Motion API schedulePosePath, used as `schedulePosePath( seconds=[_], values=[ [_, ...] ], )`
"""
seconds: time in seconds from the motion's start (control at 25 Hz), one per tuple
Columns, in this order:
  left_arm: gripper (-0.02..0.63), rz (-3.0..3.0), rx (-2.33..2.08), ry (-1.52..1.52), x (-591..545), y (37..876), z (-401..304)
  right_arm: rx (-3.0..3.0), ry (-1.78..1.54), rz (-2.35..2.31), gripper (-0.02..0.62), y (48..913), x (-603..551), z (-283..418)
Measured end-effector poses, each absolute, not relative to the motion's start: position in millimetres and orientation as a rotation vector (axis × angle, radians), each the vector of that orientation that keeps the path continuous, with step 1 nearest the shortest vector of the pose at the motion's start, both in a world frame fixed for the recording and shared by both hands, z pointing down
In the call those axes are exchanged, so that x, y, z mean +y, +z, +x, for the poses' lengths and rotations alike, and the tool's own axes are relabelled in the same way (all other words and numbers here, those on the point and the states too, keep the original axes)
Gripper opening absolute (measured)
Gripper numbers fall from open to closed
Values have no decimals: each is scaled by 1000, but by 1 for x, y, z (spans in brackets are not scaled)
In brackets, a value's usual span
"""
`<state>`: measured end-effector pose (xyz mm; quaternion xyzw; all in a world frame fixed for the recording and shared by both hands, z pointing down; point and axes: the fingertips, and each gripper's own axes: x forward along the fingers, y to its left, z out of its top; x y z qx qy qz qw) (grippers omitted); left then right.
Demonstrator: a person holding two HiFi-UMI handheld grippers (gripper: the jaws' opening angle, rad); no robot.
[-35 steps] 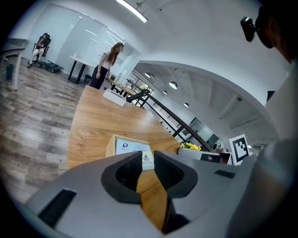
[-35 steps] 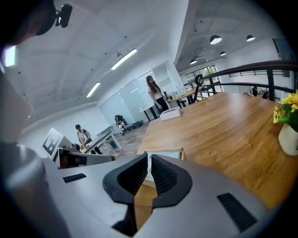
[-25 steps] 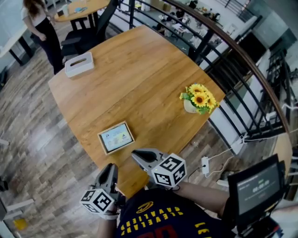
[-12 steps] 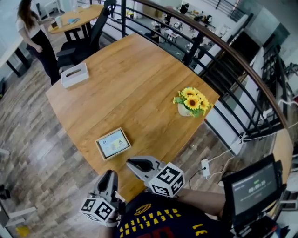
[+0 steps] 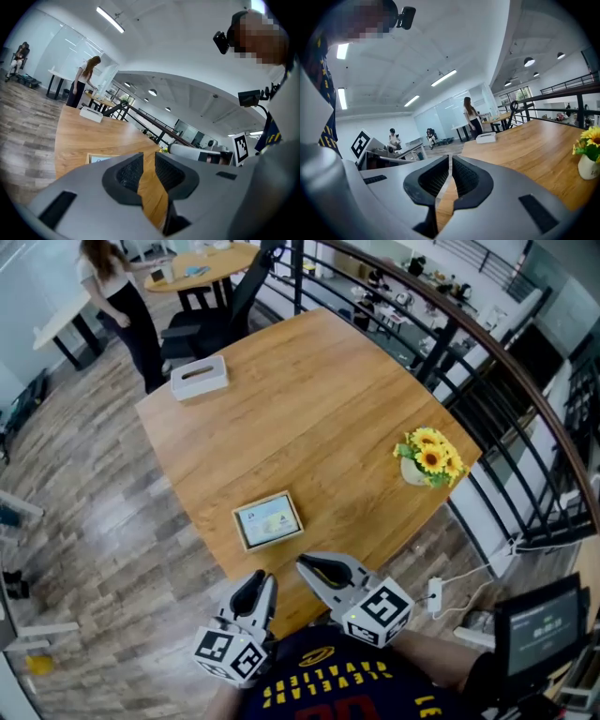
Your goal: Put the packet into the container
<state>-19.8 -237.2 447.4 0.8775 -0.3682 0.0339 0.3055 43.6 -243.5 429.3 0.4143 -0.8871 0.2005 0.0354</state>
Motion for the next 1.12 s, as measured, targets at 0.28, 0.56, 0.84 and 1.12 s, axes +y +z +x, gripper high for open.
schedulePosePath(
  seconds=[0.28,0.56,0.84,1.12],
  values=[
    [66,2377,-1013,89,-239,442,-22,-2743,579,1279,32,428,-242,42],
    [66,2377,-1030,92,-241,445,-22,-2750,572,1254,32,430,-243,40],
    [66,2387,-1036,97,-240,446,-22,-2747,569,1259,31,431,-242,40],
    [66,2393,-1040,110,-242,446,-23,-2745,564,1263,29,430,-243,39]
  ],
)
